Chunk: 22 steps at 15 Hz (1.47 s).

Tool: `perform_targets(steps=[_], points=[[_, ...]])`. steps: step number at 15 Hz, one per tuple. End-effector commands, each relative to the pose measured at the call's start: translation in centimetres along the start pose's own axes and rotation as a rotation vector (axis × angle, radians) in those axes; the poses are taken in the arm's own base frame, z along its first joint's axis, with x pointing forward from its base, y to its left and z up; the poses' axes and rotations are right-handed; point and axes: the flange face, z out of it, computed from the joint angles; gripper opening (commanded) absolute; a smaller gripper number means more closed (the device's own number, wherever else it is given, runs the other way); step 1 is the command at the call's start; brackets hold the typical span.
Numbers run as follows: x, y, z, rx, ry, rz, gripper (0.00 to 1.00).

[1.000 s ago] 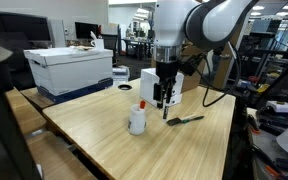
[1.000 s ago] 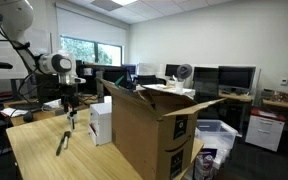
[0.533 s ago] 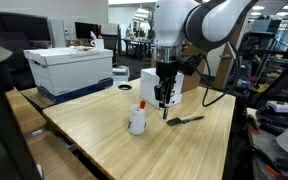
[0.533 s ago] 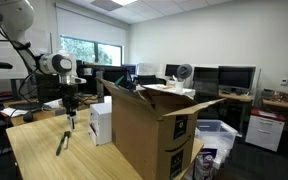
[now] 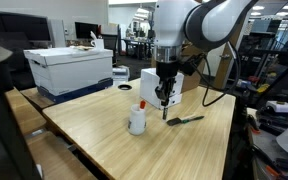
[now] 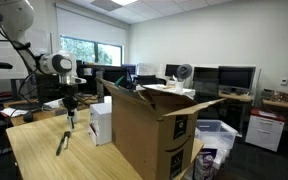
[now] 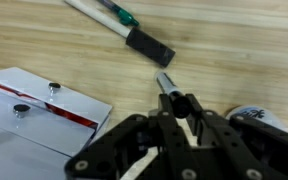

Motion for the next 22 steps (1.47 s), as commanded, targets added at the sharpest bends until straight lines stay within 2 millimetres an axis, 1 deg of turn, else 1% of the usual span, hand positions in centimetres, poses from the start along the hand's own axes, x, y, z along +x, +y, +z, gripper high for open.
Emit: perform_targets(steps=[1,3,7,8,9,10,12,13,16,17,18,22], points=[[-0.5,-0.1,0.1,0.01,-0.022,-0.009,0.09],[-0.6,-0.2,-0.3,0.007,-0.038,-0.007,0.09],[-1.3,-1.4,-2.3,-0.006,-0.085,-0.021,0.09],[-1.5,-1.8,-3.2,-0.01,-0.085,-0.028,0.09],[-1.8,-2.8,-5.1,-0.025,-0.077,-0.045,0.09],[-1.9,-3.2,-5.7,-0.032,-0.071,-0.053,0.09],[-2.1,-4.2,-7.6,-0.042,-0.056,-0.074,0.09],[-2.2,-4.9,-8.9,-0.047,-0.044,-0.09,0.09],[-2.3,-6.3,-11.4,-0.054,-0.017,-0.119,0.09],[-2.2,-7.1,-12.8,-0.057,-0.002,-0.137,0.09],[-2.0,-7.9,-13.7,-0.062,0.012,-0.155,0.09],[-1.1,-9.5,-15.1,-0.067,0.033,-0.191,0.09]])
